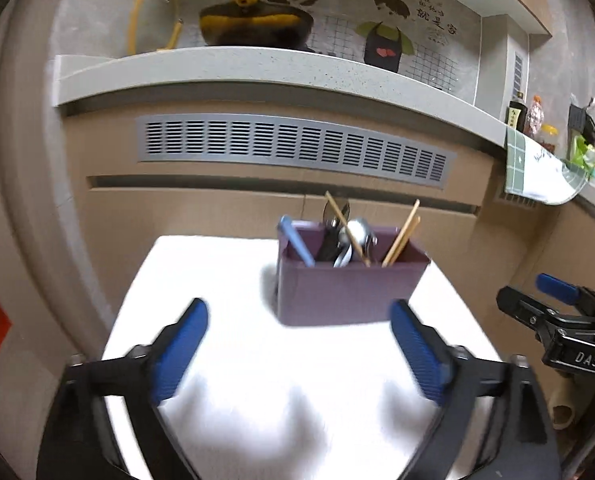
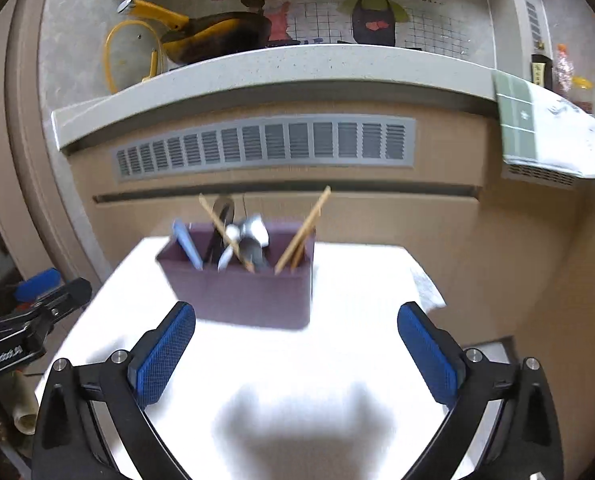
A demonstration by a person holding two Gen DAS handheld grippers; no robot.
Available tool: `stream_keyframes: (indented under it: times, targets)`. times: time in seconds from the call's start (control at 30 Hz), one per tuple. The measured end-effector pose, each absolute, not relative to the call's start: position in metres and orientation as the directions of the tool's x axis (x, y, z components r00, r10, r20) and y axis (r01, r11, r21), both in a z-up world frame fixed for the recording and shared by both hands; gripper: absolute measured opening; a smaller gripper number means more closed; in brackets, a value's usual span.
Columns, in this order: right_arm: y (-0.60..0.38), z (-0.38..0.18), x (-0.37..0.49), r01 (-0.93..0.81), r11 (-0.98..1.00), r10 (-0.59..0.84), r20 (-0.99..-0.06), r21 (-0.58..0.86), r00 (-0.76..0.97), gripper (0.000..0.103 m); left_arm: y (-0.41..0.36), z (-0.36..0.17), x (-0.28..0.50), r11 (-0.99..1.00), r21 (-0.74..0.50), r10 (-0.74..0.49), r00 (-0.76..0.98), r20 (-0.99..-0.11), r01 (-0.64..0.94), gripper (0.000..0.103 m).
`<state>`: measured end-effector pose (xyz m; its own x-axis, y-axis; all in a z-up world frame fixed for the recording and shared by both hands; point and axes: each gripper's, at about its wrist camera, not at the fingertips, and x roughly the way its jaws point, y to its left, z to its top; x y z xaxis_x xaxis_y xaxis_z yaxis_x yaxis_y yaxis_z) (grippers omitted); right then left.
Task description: Organize utensils
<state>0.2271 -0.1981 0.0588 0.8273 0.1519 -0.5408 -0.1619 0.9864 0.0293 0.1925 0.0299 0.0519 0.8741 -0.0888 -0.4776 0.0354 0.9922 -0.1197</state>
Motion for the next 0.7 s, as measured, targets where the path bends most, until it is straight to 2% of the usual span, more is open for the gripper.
stream_keyframes:
  times: [0.03, 0.3, 0.7]
  targets:
    - [-0.198, 0.054, 0.213, -0.151, 0.988, 0.138, -0.542, 0.02, 0.829, 0.101, 0.028, 0.049, 0.185, 0.994, -0.11, -0.073, 0.879, -0.471, 0.023, 0.103]
    - [-0.194, 0.034, 0.153, -0.09, 0.995, 0.058, -0.536, -0.035, 0.842, 0.102, 0.015, 0.037, 0.129, 0.999, -0.032, 0.018, 0.884, -0.468, -0.037, 0.103]
    - [-0.187, 0.034, 0.133, -0.093, 0.993, 0.041, -0.511, -0.075, 0.859, 0.102, 0.002, 0.031, 0.117, 1.0, -0.004, 0.004, 0.86, -0.51, -0.007, 0.103]
